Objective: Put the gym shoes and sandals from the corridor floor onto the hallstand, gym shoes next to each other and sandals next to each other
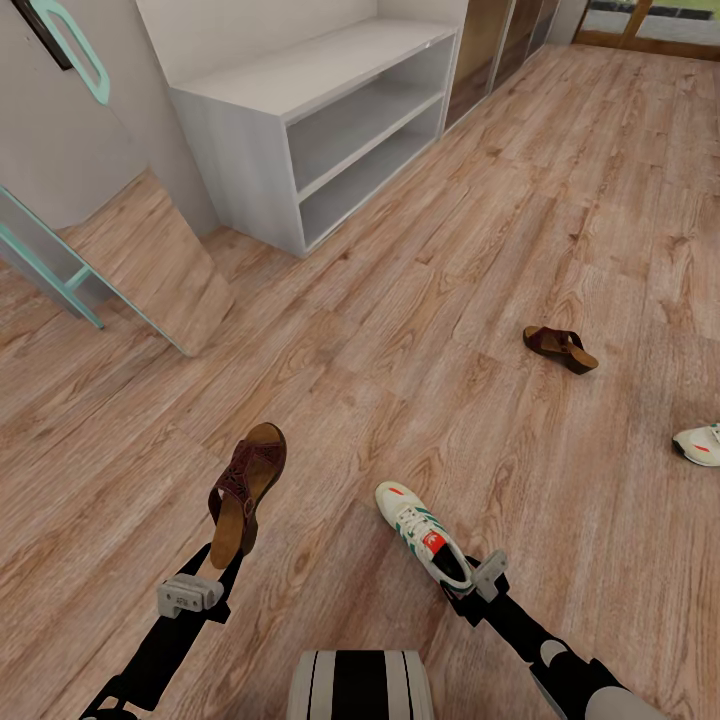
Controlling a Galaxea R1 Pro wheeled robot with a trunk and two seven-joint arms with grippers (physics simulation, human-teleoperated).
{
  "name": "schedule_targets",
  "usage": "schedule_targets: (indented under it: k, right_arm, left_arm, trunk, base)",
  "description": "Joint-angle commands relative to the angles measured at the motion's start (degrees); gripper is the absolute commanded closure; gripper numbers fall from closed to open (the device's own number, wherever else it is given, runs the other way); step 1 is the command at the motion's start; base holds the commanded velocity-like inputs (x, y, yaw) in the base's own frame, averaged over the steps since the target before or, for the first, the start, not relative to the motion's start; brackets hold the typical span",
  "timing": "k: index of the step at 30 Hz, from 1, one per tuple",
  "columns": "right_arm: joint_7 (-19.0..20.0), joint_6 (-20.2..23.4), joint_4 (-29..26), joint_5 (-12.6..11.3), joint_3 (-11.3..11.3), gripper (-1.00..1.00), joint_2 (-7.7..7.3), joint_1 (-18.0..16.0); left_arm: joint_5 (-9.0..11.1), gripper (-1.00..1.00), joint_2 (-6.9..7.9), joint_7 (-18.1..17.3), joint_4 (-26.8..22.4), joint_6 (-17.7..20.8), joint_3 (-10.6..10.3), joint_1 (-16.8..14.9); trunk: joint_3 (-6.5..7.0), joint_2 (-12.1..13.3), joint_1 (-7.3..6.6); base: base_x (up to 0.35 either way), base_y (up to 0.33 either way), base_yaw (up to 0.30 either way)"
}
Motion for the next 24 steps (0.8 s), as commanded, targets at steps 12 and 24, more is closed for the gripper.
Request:
schedule_targets:
  k: [12,24]
  right_arm:
    - [0.0,-0.1,0.0,0.2,0.2,1.00,0.00,0.0]
    - [0.0,-0.1,0.0,0.2,0.2,1.00,0.00,0.0]
  left_arm:
    - [0.0,1.00,0.00,0.0,0.0,0.0,0.0,0.0]
    - [0.0,1.00,0.00,0.0,0.0,0.0,0.0,0.0]
  trunk:
    - [0.06,0.0,0.00]
    - [0.89,0.0,0.00]
  base:
    - [0.000,0.000,0.000]
    - [0.000,0.000,0.000]
